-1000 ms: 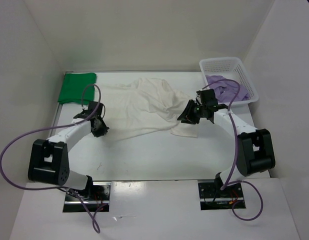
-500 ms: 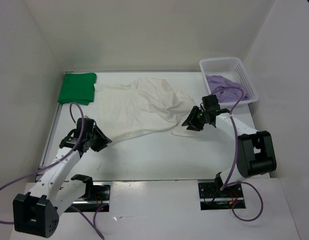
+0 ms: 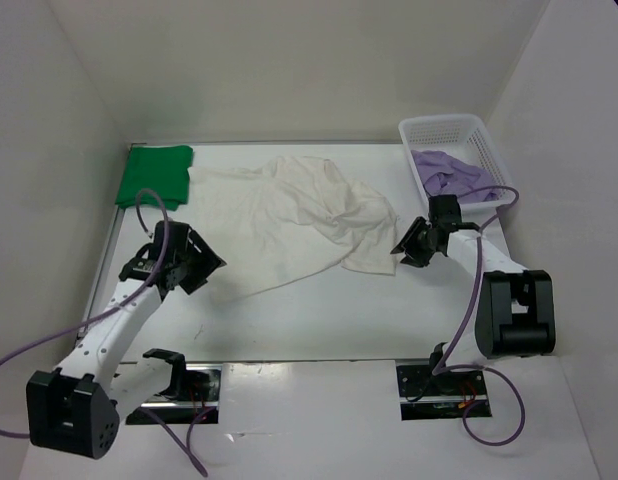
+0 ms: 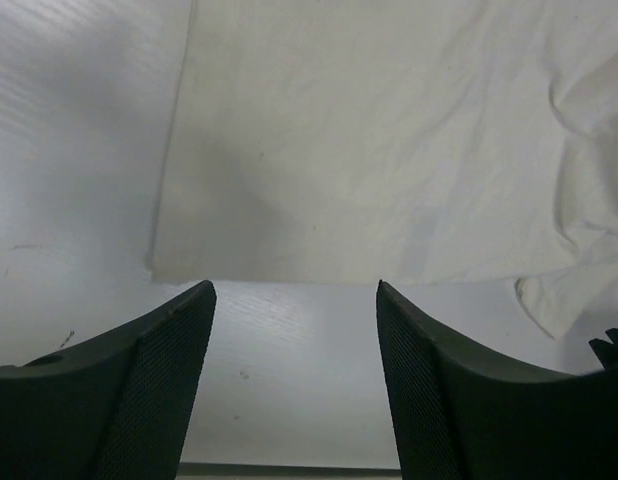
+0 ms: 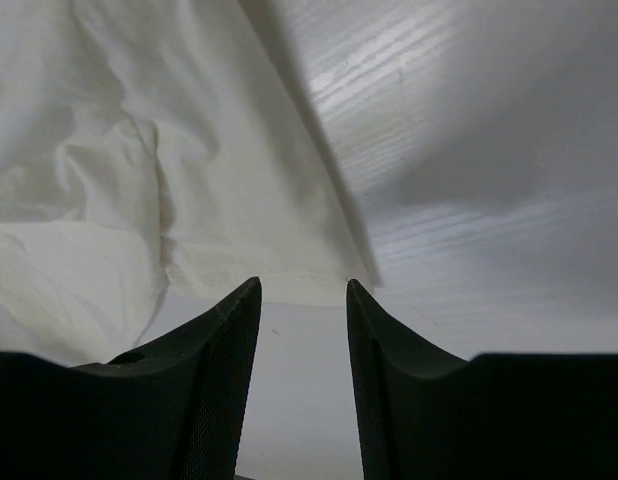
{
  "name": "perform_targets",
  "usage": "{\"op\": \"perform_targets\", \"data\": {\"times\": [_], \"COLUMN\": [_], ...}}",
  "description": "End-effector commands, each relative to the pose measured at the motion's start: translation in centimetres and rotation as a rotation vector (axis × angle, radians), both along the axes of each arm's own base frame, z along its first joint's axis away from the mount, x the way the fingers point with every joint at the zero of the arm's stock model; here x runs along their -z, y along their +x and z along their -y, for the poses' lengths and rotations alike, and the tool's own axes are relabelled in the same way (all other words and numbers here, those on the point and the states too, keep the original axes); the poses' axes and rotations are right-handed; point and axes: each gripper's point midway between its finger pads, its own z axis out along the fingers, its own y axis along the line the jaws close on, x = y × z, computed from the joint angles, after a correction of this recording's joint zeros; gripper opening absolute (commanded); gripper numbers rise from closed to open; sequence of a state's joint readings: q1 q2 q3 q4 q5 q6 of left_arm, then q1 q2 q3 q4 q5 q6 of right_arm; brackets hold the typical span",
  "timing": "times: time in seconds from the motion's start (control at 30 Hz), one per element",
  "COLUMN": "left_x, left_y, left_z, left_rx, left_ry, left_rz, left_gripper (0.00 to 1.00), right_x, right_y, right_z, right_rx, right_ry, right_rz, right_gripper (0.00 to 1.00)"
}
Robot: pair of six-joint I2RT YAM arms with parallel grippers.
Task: Fold and stack the t-shirts
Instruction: Flatten out the tshirt
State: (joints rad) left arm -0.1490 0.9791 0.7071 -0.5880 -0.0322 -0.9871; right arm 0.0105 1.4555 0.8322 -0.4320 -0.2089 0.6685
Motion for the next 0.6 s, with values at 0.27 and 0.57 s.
{"op": "perform_targets", "data": {"times": [0.27,0.57], "left_x": [5.5,9.7], "left_y": [9.7,13.5], "left_z": [-0.7,-6.4], "left_rx": [0.062,-0.058], "left_ry": [0.108,0.127], "left_rz": [-0.032,-0.101], "left_gripper": [0.51,0.20], "right_x": [2.7,3.3], "right_y": [-3.1,-0.5], "right_z": [0.9,-0.3], "right_rx": [0.131,0.108], "right_ry": [-0.010,0.058], "right_rz": [-0.090,-0.028], "right_gripper": [0.46,0.37]}}
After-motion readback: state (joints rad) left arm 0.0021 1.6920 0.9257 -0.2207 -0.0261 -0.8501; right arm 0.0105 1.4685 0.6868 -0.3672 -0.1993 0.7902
